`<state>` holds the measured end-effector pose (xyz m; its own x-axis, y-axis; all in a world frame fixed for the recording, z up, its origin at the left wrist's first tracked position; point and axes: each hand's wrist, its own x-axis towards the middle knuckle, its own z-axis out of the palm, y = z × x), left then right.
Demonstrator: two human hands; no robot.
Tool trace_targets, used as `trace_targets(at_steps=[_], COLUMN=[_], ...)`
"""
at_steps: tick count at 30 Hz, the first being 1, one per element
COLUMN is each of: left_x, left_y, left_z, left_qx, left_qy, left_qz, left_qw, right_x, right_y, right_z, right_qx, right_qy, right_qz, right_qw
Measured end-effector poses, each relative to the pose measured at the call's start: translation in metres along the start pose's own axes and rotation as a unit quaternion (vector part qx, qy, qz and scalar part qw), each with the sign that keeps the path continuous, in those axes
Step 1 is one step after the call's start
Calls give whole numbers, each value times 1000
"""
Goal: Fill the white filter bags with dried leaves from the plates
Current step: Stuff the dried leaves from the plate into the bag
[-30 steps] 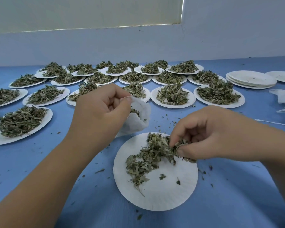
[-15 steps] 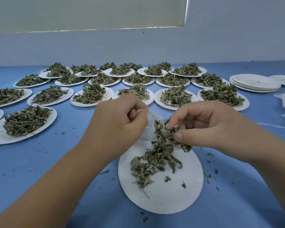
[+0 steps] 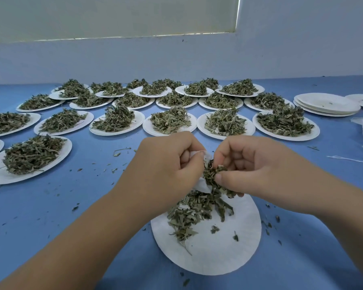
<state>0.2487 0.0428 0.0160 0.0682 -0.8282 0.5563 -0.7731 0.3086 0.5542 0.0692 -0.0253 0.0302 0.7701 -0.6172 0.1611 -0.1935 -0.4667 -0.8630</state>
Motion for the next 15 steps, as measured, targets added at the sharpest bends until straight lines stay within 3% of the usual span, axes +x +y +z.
trace_targets(at_steps=[7, 15], left_x=[-1, -1], left_y=[0, 3], left_z=[2, 2], left_qx=[1, -19], left_qy=[8, 1], left_qz=[-8, -22], left_qw=[1000, 1000], right_x=[0, -5], right_y=[-2, -11], right_z=[10, 17], right_qx=[-24, -138], right_qy=[52, 139], right_qz=[-12, -48], right_qw=[998, 980])
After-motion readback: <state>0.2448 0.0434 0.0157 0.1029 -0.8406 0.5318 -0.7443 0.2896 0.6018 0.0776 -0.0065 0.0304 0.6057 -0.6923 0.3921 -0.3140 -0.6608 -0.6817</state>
